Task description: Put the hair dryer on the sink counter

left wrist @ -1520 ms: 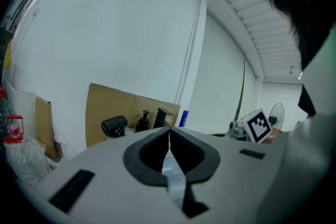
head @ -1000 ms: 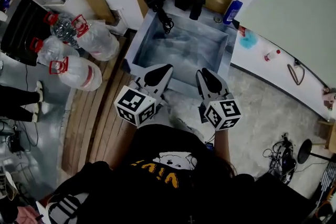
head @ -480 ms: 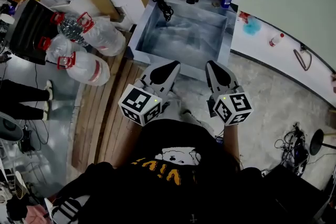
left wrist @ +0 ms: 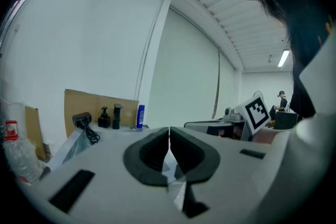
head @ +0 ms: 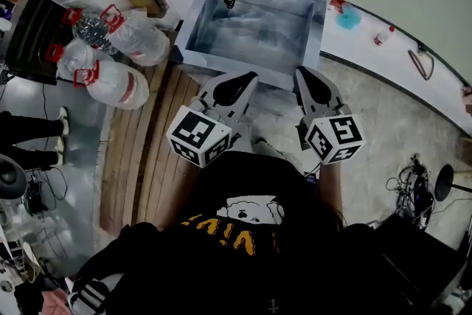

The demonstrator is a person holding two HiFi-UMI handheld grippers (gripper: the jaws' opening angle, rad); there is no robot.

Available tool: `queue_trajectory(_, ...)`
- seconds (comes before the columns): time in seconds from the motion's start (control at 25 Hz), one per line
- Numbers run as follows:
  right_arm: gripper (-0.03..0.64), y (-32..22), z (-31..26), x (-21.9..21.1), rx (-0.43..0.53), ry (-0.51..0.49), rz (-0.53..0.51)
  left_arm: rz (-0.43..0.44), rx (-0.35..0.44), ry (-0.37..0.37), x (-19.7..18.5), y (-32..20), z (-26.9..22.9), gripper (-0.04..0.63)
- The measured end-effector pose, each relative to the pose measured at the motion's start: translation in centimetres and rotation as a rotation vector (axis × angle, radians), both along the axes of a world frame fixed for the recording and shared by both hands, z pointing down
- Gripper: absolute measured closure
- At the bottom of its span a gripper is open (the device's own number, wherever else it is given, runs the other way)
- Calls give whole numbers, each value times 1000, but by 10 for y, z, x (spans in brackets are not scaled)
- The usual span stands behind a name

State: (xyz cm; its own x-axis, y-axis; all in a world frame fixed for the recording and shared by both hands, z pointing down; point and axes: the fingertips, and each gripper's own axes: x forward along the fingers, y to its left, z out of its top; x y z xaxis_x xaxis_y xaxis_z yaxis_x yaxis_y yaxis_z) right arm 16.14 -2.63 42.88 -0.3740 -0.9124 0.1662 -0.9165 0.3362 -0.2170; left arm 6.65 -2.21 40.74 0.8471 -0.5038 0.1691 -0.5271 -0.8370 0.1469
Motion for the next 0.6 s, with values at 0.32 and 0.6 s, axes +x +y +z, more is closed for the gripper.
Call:
queue_trajectory(0.32, 611, 8, -7, 6, 6, 58, 25, 14, -8, 22, -5, 10, 1, 584)
queue_trajectory(0.6, 611, 18, -4, 36, -8, 98, 99, 27, -28, 9, -6, 16, 10, 584)
